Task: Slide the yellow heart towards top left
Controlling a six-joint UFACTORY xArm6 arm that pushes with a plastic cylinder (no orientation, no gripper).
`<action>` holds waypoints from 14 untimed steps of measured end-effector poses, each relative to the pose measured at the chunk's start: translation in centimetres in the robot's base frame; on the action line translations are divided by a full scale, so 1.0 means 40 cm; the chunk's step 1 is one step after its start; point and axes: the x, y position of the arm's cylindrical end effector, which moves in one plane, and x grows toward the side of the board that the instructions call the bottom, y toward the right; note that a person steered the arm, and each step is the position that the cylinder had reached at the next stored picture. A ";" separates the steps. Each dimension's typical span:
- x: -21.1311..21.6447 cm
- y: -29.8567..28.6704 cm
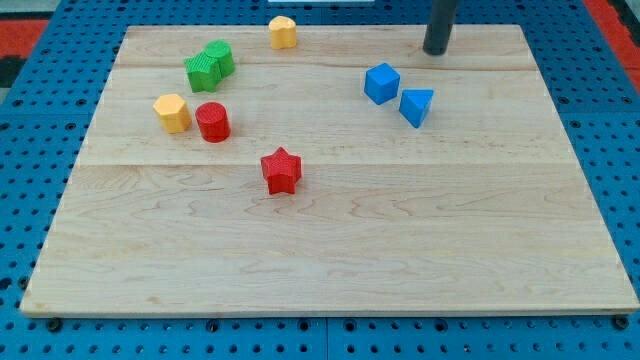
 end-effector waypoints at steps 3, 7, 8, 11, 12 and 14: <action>-0.035 -0.160; 0.029 -0.593; 0.037 -0.663; -0.029 -0.533; 0.093 -0.215; -0.033 0.038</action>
